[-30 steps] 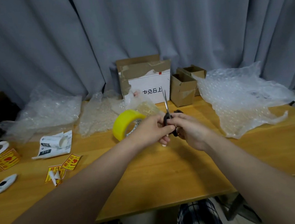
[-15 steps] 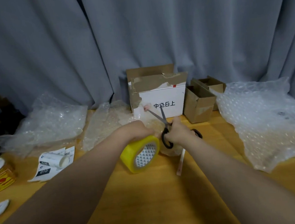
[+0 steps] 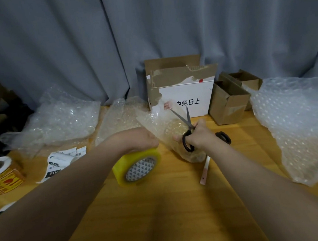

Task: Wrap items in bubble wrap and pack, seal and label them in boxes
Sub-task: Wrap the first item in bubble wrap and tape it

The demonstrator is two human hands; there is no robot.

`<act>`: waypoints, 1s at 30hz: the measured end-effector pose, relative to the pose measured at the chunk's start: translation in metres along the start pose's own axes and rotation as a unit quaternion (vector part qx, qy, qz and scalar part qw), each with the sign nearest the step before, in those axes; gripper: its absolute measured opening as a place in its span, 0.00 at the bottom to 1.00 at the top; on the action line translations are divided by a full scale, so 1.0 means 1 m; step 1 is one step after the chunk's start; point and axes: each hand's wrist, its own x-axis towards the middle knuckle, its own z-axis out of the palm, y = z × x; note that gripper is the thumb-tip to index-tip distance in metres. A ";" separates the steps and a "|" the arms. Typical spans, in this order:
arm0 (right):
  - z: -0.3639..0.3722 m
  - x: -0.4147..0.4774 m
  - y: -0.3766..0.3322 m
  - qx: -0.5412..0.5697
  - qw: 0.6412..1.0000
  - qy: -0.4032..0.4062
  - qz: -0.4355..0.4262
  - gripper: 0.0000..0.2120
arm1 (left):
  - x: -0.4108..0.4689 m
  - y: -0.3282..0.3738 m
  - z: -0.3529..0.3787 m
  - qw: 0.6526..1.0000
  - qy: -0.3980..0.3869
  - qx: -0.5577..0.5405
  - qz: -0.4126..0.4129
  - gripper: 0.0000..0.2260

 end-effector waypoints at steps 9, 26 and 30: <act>0.003 -0.018 -0.004 -0.057 0.997 0.042 -0.023 0.31 | 0.009 0.018 -0.008 0.996 0.015 0.083 -0.037 0.15; -0.054 -0.095 0.028 0.020 0.922 -0.387 -0.004 0.34 | 0.006 0.002 -0.004 0.997 0.025 -0.072 -0.015 0.13; -0.029 -0.092 0.033 0.012 0.907 -0.420 0.033 0.33 | 0.008 0.002 -0.003 0.997 0.021 -0.071 -0.018 0.13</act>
